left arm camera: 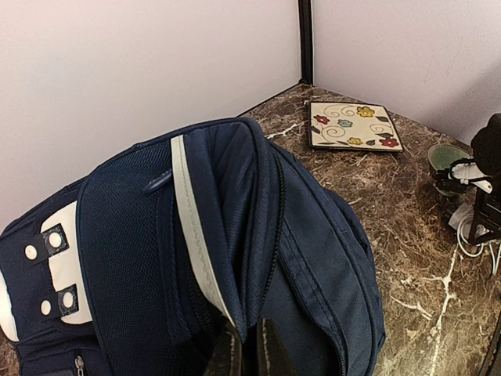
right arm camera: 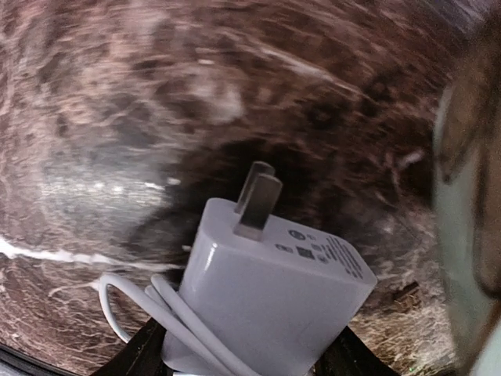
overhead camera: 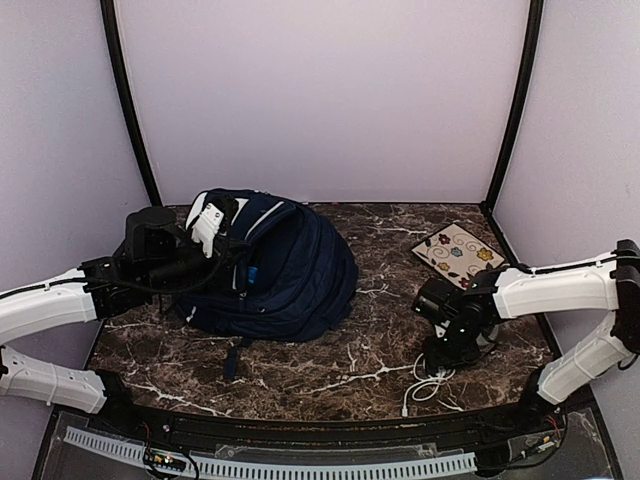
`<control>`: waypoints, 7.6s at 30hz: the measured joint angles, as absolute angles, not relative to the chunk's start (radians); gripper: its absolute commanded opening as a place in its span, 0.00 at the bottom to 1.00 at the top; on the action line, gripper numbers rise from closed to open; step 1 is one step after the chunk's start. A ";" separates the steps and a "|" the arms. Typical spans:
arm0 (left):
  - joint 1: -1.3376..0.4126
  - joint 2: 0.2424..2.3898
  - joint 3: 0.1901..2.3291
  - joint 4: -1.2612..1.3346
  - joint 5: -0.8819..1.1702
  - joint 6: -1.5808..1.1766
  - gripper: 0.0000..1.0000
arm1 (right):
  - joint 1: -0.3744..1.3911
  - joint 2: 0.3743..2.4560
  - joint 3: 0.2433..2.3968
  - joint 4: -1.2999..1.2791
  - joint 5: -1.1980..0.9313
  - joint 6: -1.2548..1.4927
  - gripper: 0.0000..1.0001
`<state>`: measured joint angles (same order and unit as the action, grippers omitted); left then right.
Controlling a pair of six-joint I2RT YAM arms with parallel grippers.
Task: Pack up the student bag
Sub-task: Pick up the charger from the center of the board, then place the charger in the upper front pocket of the bag.
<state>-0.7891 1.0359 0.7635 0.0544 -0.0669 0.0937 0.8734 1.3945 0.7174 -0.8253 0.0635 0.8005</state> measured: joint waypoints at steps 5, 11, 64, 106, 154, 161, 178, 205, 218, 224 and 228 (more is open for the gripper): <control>-0.789 1.036 0.764 0.054 -0.068 0.094 0.00 | 0.923 1.452 0.785 -0.807 0.059 0.782 0.53; -0.789 1.036 0.764 0.055 -0.067 0.094 0.00 | 0.960 1.478 0.842 -0.767 0.048 0.756 0.48; -0.778 1.026 0.764 0.072 -0.070 0.093 0.00 | 0.929 2.130 1.891 -0.249 -0.088 0.578 0.77; -0.784 1.024 0.764 0.032 -0.087 0.094 0.00 | 1.017 2.016 1.586 -0.056 -0.237 0.715 0.22; -0.788 1.024 0.764 0.036 -0.093 0.093 0.00 | 1.217 1.935 1.478 -0.025 0.069 -0.725 0.27; -0.788 1.024 0.764 0.036 -0.093 0.094 0.00 | 1.216 1.950 1.504 -0.027 0.074 -0.728 0.17; -0.781 1.019 0.764 0.036 -0.099 0.097 0.00 | 1.212 1.960 1.530 -0.062 0.103 -0.715 0.00; -0.795 1.019 0.764 0.066 -0.070 0.093 0.00 | 1.107 1.756 1.243 0.109 -0.133 -0.427 0.00; -0.794 1.019 0.764 0.057 -0.070 0.093 0.00 | 1.085 1.781 1.296 0.097 -0.134 -0.389 0.02; -0.794 1.019 0.764 0.054 -0.071 0.093 0.00 | 1.027 1.763 1.300 0.163 -0.163 -0.324 0.00; -0.794 1.019 0.764 0.054 -0.067 0.093 0.00 | 0.995 1.741 1.283 0.184 -0.160 -0.279 0.00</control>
<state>-0.7940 1.0187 0.7639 0.0544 -0.0669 0.0929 0.9951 1.7412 1.2835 0.1844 -0.1596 -0.2787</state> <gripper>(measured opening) 0.067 0.007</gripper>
